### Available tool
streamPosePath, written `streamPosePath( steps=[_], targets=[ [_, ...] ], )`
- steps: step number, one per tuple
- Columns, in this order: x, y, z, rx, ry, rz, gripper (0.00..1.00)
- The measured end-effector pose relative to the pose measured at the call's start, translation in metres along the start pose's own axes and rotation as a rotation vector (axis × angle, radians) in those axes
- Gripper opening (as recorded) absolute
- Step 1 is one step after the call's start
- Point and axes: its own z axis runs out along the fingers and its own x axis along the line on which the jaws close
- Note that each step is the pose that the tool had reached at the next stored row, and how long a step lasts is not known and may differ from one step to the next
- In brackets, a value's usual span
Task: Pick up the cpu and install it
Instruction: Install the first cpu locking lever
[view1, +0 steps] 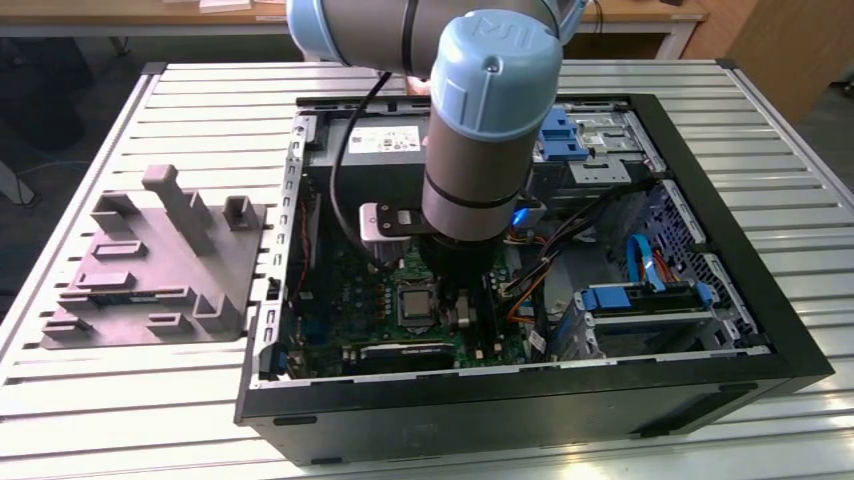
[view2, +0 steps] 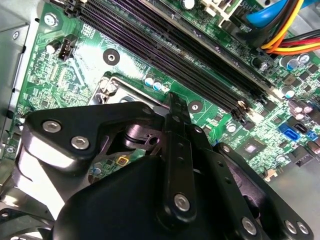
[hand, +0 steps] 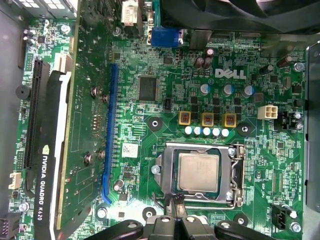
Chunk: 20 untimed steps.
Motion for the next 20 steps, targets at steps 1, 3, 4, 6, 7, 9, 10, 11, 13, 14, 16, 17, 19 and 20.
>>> streamPosePath(
  steps=[1,3,4,6,7,9,10,11,13,14,16,17,19,20],
  targets=[
    [0.0,0.0,0.0003,-0.0001,0.0002,0.0,0.11],
    [0.0,0.0,0.0008,-0.0001,0.0002,0.0,0.11],
    [0.0,-0.0001,0.0011,0.0,0.0001,0.0,0.11],
    [0.0,-0.0002,0.0013,0.0,-0.0002,0.0,0.11],
    [0.0,-0.0004,0.0013,0.0,-0.0002,0.0,0.11],
    [0.0,-0.0009,0.0013,0.0001,-0.0007,0.0,0.11],
    [0.0,-0.0013,0.0014,0.0003,-0.001,0.0,0.11],
    [0.0,-0.0015,0.0014,0.0003,-0.0013,0.0,0.11],
    [0.0,-0.0018,0.0015,0.0005,-0.0015,0.0,0.11],
    [0.0,-0.0019,0.0016,0.0008,-0.0015,0.0,0.11],
    [0.0,-0.0022,0.0018,0.0012,-0.0015,0.0,0.11],
    [0.0,-0.0023,0.0019,0.0015,-0.0015,0.0,0.11],
    [0.0001,-0.0027,0.0022,0.0019,-0.0015,0.0,0.11],
    [0.0001,-0.0028,0.0024,0.0021,-0.0015,0.0,0.11]
  ],
)
